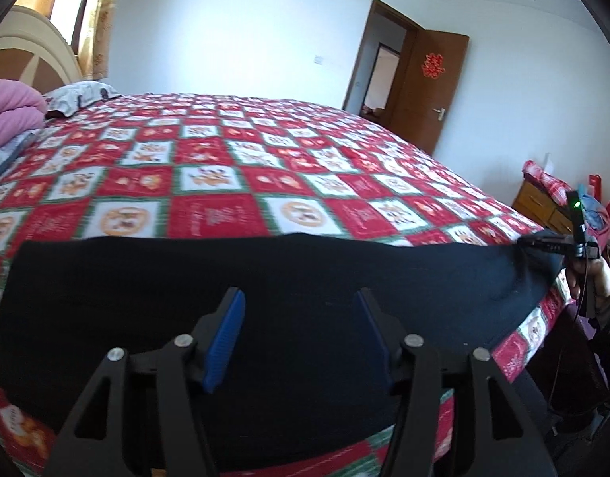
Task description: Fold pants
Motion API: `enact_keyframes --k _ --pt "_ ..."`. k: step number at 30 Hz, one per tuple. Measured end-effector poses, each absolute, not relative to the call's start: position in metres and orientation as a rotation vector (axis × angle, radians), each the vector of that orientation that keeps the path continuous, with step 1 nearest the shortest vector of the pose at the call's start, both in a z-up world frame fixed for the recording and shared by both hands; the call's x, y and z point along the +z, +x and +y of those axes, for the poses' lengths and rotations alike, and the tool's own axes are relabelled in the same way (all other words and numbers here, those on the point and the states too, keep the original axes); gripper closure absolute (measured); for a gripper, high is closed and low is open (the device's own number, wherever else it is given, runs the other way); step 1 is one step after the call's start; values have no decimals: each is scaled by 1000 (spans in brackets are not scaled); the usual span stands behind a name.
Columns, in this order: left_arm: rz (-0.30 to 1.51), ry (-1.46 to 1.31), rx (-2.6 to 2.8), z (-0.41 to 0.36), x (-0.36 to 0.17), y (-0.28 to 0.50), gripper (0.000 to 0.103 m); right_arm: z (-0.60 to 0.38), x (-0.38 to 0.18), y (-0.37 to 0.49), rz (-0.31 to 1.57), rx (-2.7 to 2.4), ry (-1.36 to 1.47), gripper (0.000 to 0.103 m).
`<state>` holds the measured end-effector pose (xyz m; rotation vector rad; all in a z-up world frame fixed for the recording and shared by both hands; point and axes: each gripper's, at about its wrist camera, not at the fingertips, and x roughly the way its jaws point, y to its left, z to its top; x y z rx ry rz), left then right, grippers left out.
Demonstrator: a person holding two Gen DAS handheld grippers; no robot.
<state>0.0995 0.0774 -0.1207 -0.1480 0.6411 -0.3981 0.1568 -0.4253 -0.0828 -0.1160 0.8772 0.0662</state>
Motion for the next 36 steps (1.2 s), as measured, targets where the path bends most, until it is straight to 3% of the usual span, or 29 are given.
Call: enact_keyframes --k 4,11,19,24,31,33,34,36 --pt "674 -120 -429 50 -124 102 34 -398 -80 133 860 183 -93 53" --pt "722 -41 -324 36 -146 102 34 -346 -123 112 882 211 -251 51" --pt "694 -106 -347 58 -147 102 34 -318 -129 102 831 201 -394 48" --pt "677 -272 -292 74 -147 98 33 -319 -97 114 811 231 -208 48" --pt "646 -179 -225 72 -148 93 25 -233 -87 175 938 661 85 48" --pt "635 -154 -217 71 -152 90 25 -206 -87 202 975 722 173 53" --pt "625 -132 -213 69 -154 88 24 -195 -88 215 1000 741 220 61" --pt "611 -90 -204 66 -156 85 22 -170 -93 244 1068 768 314 65"
